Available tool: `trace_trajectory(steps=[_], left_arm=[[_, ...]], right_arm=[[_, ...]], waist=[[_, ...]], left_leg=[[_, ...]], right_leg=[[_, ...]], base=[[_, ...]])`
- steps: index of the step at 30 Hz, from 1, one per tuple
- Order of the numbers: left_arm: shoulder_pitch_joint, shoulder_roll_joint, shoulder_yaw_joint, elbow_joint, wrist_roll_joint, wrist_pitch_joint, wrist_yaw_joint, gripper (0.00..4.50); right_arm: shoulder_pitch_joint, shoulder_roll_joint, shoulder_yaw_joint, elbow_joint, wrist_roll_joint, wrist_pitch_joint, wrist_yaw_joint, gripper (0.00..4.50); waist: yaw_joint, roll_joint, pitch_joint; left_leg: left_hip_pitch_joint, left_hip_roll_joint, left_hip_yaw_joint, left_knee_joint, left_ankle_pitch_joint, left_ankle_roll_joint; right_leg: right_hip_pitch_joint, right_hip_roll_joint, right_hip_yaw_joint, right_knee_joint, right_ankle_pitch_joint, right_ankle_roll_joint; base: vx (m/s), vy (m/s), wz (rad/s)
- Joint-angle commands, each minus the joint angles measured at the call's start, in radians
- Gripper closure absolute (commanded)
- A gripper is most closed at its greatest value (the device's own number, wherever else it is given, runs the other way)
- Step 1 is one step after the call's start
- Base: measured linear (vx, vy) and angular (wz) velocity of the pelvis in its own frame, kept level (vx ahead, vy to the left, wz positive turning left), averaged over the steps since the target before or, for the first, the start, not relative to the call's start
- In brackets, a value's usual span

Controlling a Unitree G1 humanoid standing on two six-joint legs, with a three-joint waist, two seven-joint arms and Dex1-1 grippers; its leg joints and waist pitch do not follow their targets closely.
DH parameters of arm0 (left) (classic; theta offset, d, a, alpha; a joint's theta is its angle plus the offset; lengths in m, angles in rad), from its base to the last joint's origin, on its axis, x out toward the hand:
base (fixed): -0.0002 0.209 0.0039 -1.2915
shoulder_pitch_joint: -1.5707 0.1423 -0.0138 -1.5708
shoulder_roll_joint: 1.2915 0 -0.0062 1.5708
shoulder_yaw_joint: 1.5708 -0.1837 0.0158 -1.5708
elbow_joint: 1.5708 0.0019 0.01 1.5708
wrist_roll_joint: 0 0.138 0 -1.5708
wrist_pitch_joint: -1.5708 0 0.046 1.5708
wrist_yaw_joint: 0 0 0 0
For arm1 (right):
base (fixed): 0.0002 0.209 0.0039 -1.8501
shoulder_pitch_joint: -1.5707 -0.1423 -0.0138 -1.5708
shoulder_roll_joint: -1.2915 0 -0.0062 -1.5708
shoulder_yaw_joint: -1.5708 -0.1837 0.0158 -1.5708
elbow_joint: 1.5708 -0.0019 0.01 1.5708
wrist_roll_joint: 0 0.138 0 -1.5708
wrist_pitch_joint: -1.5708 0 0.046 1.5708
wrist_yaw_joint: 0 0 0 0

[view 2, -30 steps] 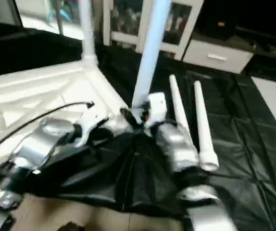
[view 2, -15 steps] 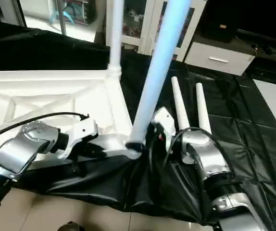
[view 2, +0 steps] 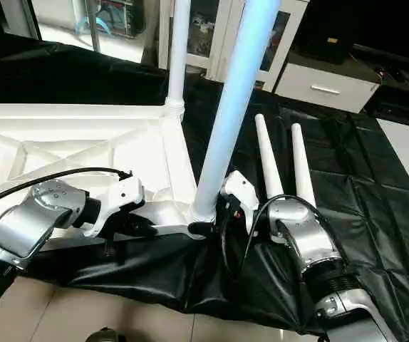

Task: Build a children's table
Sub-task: Rotate leg to tighten

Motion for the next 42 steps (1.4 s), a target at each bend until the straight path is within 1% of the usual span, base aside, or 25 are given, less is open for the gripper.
trace_trajectory(steps=[1, 4, 6, 9, 13, 14, 15, 16, 17, 18, 19, 20, 21, 23, 25, 26, 27, 28, 29, 30, 32, 34, 36, 40, 42], left_arm=[[0.013, -0.010, -0.048, -0.017, -0.014, 0.002, -0.046, 4.50], [0.014, -0.008, -0.050, -0.018, -0.014, 0.004, -0.047, 4.50], [0.015, -0.006, -0.051, -0.020, -0.015, 0.006, -0.048, 4.50], [0.014, -0.004, -0.052, -0.016, -0.016, 0.006, -0.049, 4.50], [0.010, -0.022, -0.046, 0.002, -0.005, 0.019, -0.013, 4.50], [0.009, -0.031, -0.042, 0.009, -0.003, 0.021, 0.002, 4.50], [0.000, -0.067, -0.026, 0.036, 0.003, 0.027, 0.054, 4.50], [-0.008, -0.095, -0.013, 0.058, 0.008, 0.027, 0.095, 4.50], [-0.009, -0.097, -0.012, 0.059, 0.008, 0.027, 0.097, 4.50], [-0.019, -0.135, 0.004, 0.086, 0.012, 0.029, 0.148, 4.50], [-0.026, -0.160, 0.014, 0.104, 0.015, 0.030, 0.184, 4.50], [-0.032, -0.179, 0.022, 0.120, 0.018, 0.031, 0.212, 4.50], [-0.046, -0.219, 0.041, 0.153, 0.025, 0.048, 0.276, 4.50], [-0.046, -0.219, 0.041, 0.153, 0.025, 0.048, 0.276, 4.50], [-0.065, -0.272, 0.066, 0.196, 0.037, 0.072, 0.364, 4.50], [-0.082, -0.324, 0.096, 0.240, 0.048, 0.064, 0.460, 4.50], [-0.094, -0.359, 0.115, 0.272, 0.058, 0.049, 0.526, 4.50], [-0.105, -0.388, 0.131, 0.301, 0.068, 0.034, 0.579, 4.50], [-0.118, -0.428, 0.143, 0.339, 0.084, -0.003, 0.648, 4.50], [-0.122, -0.438, 0.146, 0.349, 0.089, -0.016, 0.666, 4.50], [-0.126, -0.443, 0.148, 0.356, 0.093, -0.030, 0.681, 4.50], [-0.131, -0.445, 0.151, 0.362, 0.097, -0.038, 0.696, 4.50], [-0.134, -0.436, 0.158, 0.361, 0.099, -0.041, 0.691, 4.50], [-0.125, -0.420, 0.167, 0.353, 0.098, -0.050, 0.661, 4.50], [-0.120, -0.408, 0.171, 0.345, 0.093, -0.054, 0.648, 4.50]], right_arm=[[0.000, -0.012, -0.014, -0.004, 0.002, -0.013, 0.014, 1.31], [0.005, -0.012, -0.014, -0.004, 0.002, -0.018, 0.019, 1.45], [0.011, -0.009, -0.013, 0.001, 0.002, -0.026, 0.020, 1.68], [0.012, -0.004, -0.015, 0.010, 0.002, -0.028, 0.020, 1.73], [0.003, 0.059, -0.070, 0.081, -0.004, -0.012, -0.149, 1.77], [0.000, 0.074, -0.082, 0.100, -0.006, -0.004, -0.196, 1.77], [-0.004, 0.115, -0.112, 0.142, -0.011, 0.005, -0.311, 1.78], [-0.005, 0.143, -0.138, 0.159, 0.002, 0.013, -0.372, 1.78], [-0.005, 0.145, -0.140, 0.160, 0.003, 0.013, -0.376, 1.78], [-0.005, 0.186, -0.177, 0.175, 0.028, 0.020, -0.453, 1.78], [-0.006, 0.212, -0.202, 0.183, 0.043, 0.022, -0.505, 1.78], [-0.007, 0.232, -0.218, 0.190, 0.053, 0.024, -0.542, 1.78], [-0.010, 0.269, -0.233, 0.205, 0.046, 0.006, -0.613, 1.78], [-0.010, 0.269, -0.233, 0.205, 0.046, 0.006, -0.613, 1.78], [-0.017, 0.318, -0.236, 0.229, 0.025, -0.023, -0.701, 1.78], [-0.033, 0.373, -0.246, 0.264, 0.013, -0.037, -0.816, 1.78], [-0.048, 0.411, -0.248, 0.296, -0.001, -0.040, -0.898, 1.78], [-0.063, 0.443, -0.252, 0.323, -0.015, -0.042, -0.966, 1.78], [-0.087, 0.494, -0.217, 0.364, -0.077, -0.086, -1.058, 1.78], [-0.096, 0.512, -0.210, 0.376, -0.092, -0.106, -1.083, 1.79], [-0.105, 0.528, -0.213, 0.382, -0.093, -0.117, -1.098, 1.79], [-0.114, 0.537, -0.220, 0.389, -0.091, -0.131, -1.112, 1.79], [-0.128, 0.544, -0.244, 0.396, -0.076, -0.162, -1.092, 1.79], [-0.123, 0.538, -0.259, 0.379, -0.044, -0.189, -0.980, 1.79], [-0.114, 0.533, -0.267, 0.352, -0.010, -0.189, -0.899, 1.23]], waist=[[-0.002, 0.021, -0.070], [-0.001, 0.021, -0.071], [0.000, 0.020, -0.072], [0.000, 0.021, -0.071], [-0.002, 0.023, -0.068], [-0.009, 0.021, -0.066], [-0.014, 0.020, -0.063], [-0.019, 0.022, -0.060], [-0.022, 0.022, -0.057], [-0.024, 0.022, -0.055], [-0.024, 0.023, -0.054], [-0.025, 0.023, -0.051], [-0.025, 0.028, -0.054], [-0.025, 0.025, -0.054], [-0.027, 0.028, -0.054], [-0.030, 0.028, -0.053], [-0.030, 0.033, -0.055], [-0.029, 0.028, -0.057], [-0.031, 0.029, -0.057], [-0.031, 0.028, -0.059], [-0.025, 0.027, -0.063], [-0.024, 0.030, -0.062], [-0.025, 0.029, -0.065], [-0.022, 0.028, -0.066], [-0.022, 0.029, -0.067]], left_leg=[[0.029, 0.036, -0.002, -0.064, -0.108, 0.028], [0.029, 0.035, -0.002, -0.063, -0.106, 0.027], [0.029, 0.035, -0.001, -0.062, -0.097, 0.030], [0.029, 0.035, -0.002, -0.062, -0.102, 0.030], [0.028, 0.035, -0.002, -0.065, -0.127, 0.015], [0.028, 0.035, -0.003, -0.069, -0.160, -0.006], [0.028, 0.036, -0.005, -0.072, -0.207, -0.027], [0.030, 0.036, -0.008, -0.077, -0.266, -0.049], [0.030, 0.036, -0.009, -0.080, -0.301, -0.058], [0.033, 0.037, -0.014, -0.082, -0.349, -0.071], [0.035, 0.037, -0.015, -0.083, -0.366, -0.077], [0.042, 0.037, -0.018, -0.084, -0.408, -0.083], [0.044, 0.037, -0.020, -0.083, -0.423, -0.083], [0.040, 0.037, -0.020, -0.085, -0.411, -0.082], [0.040, 0.036, -0.017, -0.085, -0.403, -0.076], [0.040, 0.035, -0.017, -0.085, -0.404, -0.082], [0.041, 0.034, -0.018, -0.085, -0.404, -0.088], [0.043, 0.033, -0.020, -0.085, -0.412, -0.087], [0.039, 0.032, -0.019, -0.086, -0.400, -0.082], [0.041, 0.031, -0.018, -0.087, -0.400, -0.079], [0.038, 0.030, -0.014, -0.086, -0.368, -0.052], [0.035, 0.031, -0.012, -0.087, -0.348, -0.036], [0.031, 0.030, -0.012, -0.087, -0.332, -0.028], [0.027, 0.031, -0.009, -0.087, -0.302, -0.014], [0.025, 0.031, -0.008, -0.087, -0.271, -0.006]], right_leg=[[0.048, -0.057, 0.035, -0.053, 0.074, -0.278], [0.048, -0.058, 0.035, -0.052, 0.077, -0.279], [0.049, -0.057, 0.035, -0.051, 0.089, -0.280], [0.049, -0.057, 0.034, -0.051, 0.082, -0.279], [0.044, -0.059, 0.035, -0.054, 0.044, -0.277], [0.043, -0.059, 0.035, -0.058, -0.003, -0.269], [0.042, -0.061, 0.036, -0.063, -0.063, -0.257], [0.039, -0.063, 0.037, -0.071, -0.148, -0.242], [0.037, -0.064, 0.037, -0.076, -0.199, -0.231], [0.035, -0.068, 0.038, -0.084, -0.279, -0.208], [0.033, -0.068, 0.038, -0.087, -0.308, -0.197], [0.024, -0.069, 0.038, -0.096, -0.368, -0.178], [0.022, -0.069, 0.039, -0.096, -0.382, -0.169], [0.024, -0.069, 0.040, -0.098, -0.369, -0.165], [0.018, -0.066, 0.041, -0.098, -0.347, -0.165], [0.016, -0.064, 0.041, -0.097, -0.346, -0.164], [0.015, -0.066, 0.041, -0.096, -0.347, -0.165], [0.017, -0.065, 0.039, -0.098, -0.359, -0.152], [0.015, -0.066, 0.040, -0.099, -0.355, -0.143], [0.015, -0.065, 0.039, -0.102, -0.355, -0.131], [0.018, -0.066, 0.042, -0.100, -0.308, -0.123], [0.020, -0.063, 0.042, -0.098, -0.268, -0.123], [0.024, -0.062, 0.041, -0.094, -0.251, -0.125], [0.028, -0.065, 0.042, -0.095, -0.231, -0.123], [0.031, -0.063, 0.040, -0.091, -0.190, -0.132]], base=[[0.000, 0.000, 0.00], [0.000, 0.000, 0.00], [0.000, 0.000, 0.00], [0.000, 0.000, 0.00], [0.000, 0.000, 0.00], [0.000, 0.000, 0.00], [0.000, 0.000, 0.00], [0.000, 0.000, 0.00], [0.000, 0.000, 0.00], [0.000, 0.000, 0.00], [0.000, 0.000, 0.00], [0.000, 0.000, 0.00], [0.000, 0.000, 0.00], [0.000, 0.000, 0.00], [0.000, 0.000, 0.00], [0.000, 0.000, 0.00], [0.000, 0.000, 0.00], [0.000, 0.000, 0.00], [0.000, 0.000, 0.00], [0.000, 0.000, 0.00], [0.000, 0.000, 0.00], [0.000, 0.000, 0.00], [0.000, 0.000, 0.00], [0.000, 0.000, 0.00], [0.000, 0.000, 0.00]])
